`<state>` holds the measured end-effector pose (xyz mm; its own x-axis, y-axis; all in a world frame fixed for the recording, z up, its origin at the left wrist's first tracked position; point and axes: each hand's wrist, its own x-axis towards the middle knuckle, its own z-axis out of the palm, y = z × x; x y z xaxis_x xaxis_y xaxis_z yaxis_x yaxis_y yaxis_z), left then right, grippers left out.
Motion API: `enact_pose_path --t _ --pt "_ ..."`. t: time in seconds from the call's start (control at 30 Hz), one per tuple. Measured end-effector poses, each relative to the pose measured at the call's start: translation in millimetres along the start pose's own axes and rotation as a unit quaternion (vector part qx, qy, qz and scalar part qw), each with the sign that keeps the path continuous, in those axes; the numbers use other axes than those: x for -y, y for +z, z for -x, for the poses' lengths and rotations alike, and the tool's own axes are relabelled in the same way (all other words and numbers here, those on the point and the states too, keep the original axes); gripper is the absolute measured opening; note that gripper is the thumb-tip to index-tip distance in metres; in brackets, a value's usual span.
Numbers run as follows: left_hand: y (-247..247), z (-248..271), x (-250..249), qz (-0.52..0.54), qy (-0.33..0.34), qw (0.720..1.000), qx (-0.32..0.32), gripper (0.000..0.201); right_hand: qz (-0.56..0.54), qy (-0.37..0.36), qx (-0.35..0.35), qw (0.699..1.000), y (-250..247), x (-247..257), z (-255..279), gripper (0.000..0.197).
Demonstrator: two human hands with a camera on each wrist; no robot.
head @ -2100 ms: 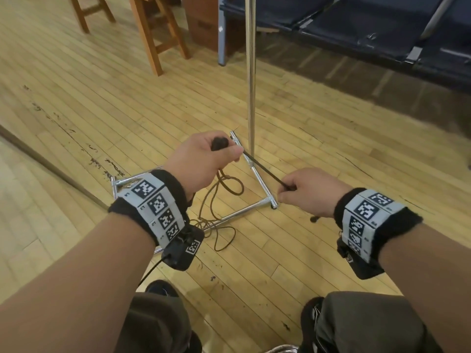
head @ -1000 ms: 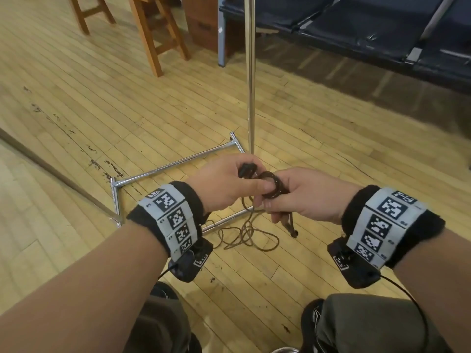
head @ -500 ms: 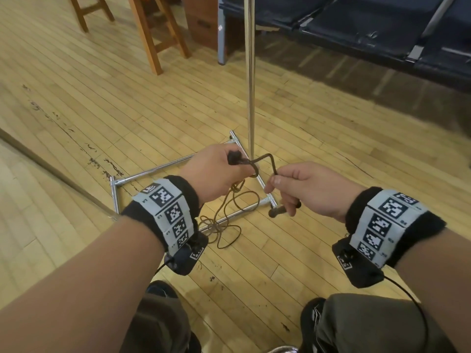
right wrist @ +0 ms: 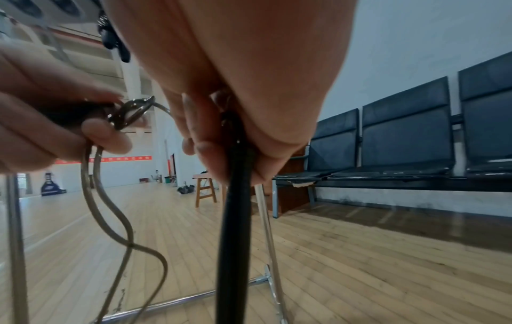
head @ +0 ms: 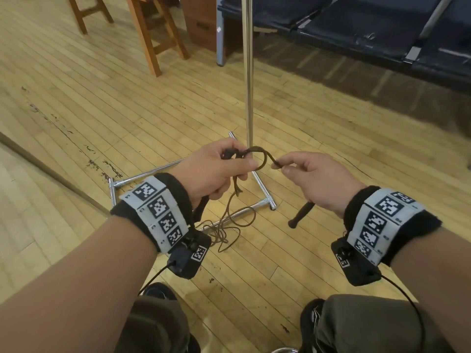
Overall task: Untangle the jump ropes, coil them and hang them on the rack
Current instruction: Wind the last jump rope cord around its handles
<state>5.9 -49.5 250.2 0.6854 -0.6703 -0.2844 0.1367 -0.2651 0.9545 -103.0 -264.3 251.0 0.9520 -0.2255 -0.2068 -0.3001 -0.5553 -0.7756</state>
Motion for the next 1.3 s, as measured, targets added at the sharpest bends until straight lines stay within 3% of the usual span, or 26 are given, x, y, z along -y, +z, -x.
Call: enact_pose_path --t 0.07,0.23,0.3,0.47,0.67,0.8,0.93,1.0,1.03,1.1,1.27,1.3 --pt "0.1 0.8 -0.4 0.013 0.018 1.000 0.005 0.011 0.015 0.008 -0.004 1.000 -2.9 1.1 0.4 0.024" --pt "11.1 0.0 1.4 -0.093 0.008 0.995 -0.041 0.010 -0.073 0.001 0.039 0.997 0.7 12.9 5.8 0.022" --pt "12.3 -0.3 -0.2 -0.127 0.010 0.991 -0.048 0.014 -0.054 -0.030 0.041 0.997 2.7 14.2 7.4 0.030" --pt "13.8 4.8 -5.4 -0.176 0.018 0.984 0.005 0.023 -0.001 -0.075 0.014 0.997 7.5 16.5 9.3 0.026" --pt "15.0 6.3 -5.6 -0.200 0.059 0.973 -0.095 0.018 -0.032 -0.033 -0.024 0.999 9.1 14.7 4.1 0.034" --pt "21.5 7.1 -6.8 -0.148 0.102 0.974 -0.140 0.019 -0.104 0.041 -0.019 0.994 12.4 13.0 -1.0 0.034" --pt "28.2 5.1 -6.4 -0.002 0.093 0.992 -0.085 0.020 -0.125 0.061 0.000 0.990 14.8 16.6 -0.5 0.021" --pt "31.9 2.9 -5.2 0.057 0.064 0.993 -0.076 0.019 -0.120 0.047 -0.001 0.992 15.8 19.6 2.8 0.011" --pt "33.0 1.6 -4.7 0.068 0.051 0.993 -0.079 0.020 -0.115 0.034 -0.005 0.993 16.2 20.9 4.3 0.017" --pt "33.0 -1.5 -4.4 0.061 0.036 0.993 -0.094 0.024 -0.098 -0.003 -0.012 0.995 16.4 24.3 6.4 0.022" --pt "30.1 -6.3 -1.9 0.018 0.029 0.993 -0.114 0.029 -0.036 -0.056 -0.017 0.998 16.0 28.2 9.5 0.008" --pt "30.7 -6.3 -1.2 0.007 0.026 0.994 -0.107 0.026 -0.010 -0.066 -0.028 0.997 14.9 28.3 9.9 0.013"
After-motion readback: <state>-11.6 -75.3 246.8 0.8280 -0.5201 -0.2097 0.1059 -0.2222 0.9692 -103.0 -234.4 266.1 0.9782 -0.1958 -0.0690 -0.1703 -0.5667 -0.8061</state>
